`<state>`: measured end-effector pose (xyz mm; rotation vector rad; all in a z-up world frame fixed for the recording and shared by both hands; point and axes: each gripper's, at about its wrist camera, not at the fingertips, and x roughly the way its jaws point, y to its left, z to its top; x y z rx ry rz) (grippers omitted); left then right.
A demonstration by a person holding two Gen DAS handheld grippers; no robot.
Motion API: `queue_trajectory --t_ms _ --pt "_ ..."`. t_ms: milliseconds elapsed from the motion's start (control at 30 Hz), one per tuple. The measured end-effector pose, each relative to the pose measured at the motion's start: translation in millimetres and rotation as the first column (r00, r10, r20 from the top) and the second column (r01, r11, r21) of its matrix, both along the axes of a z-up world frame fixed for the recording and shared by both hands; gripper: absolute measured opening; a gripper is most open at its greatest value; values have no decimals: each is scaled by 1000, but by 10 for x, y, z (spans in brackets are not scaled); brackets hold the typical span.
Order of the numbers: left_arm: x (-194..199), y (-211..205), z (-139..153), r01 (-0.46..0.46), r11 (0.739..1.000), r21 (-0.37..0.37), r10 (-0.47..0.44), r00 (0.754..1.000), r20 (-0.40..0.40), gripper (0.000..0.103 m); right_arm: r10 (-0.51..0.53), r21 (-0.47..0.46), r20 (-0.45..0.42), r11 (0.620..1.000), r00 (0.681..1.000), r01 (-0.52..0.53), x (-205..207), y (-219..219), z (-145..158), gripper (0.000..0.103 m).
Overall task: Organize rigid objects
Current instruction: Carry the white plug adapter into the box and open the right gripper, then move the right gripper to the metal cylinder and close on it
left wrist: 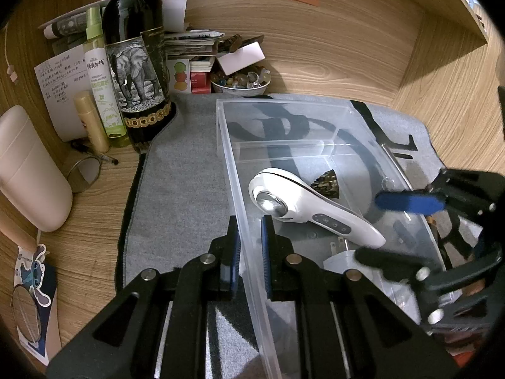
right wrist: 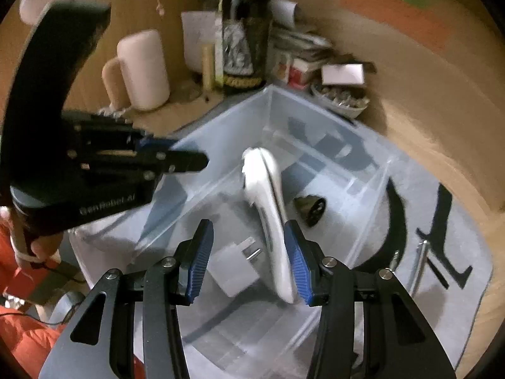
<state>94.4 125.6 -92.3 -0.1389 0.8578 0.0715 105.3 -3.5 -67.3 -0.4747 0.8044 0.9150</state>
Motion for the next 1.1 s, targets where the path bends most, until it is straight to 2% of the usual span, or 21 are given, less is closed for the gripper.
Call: queue_trajectory --t_ms 300,367,433,567,833,1100 --pt "-2 0 -4 -2 1000 -3 2 1000 2 11 -131 111 69 986 989 123 211 -324 384 49" --pt "-1 4 -6 -2 1000 -6 2 1000 2 11 -166 129 81 980 983 155 268 -415 436 52" --pt "-1 7 -8 -2 1000 -7 2 1000 1 11 -210 148 99 970 973 194 331 -516 486 59" --pt "-6 12 -7 -1 1000 -5 1 1000 2 11 -283 157 118 952 952 263 479 -678 521 63" --pt "-7 14 -7 -1 1000 -6 1 1000 2 11 -400 147 81 911 913 386 796 -1010 414 66" --pt "-8 15 -8 0 1000 -7 0 1000 2 11 -486 79 -1 871 874 484 1143 -1200 -5 66"
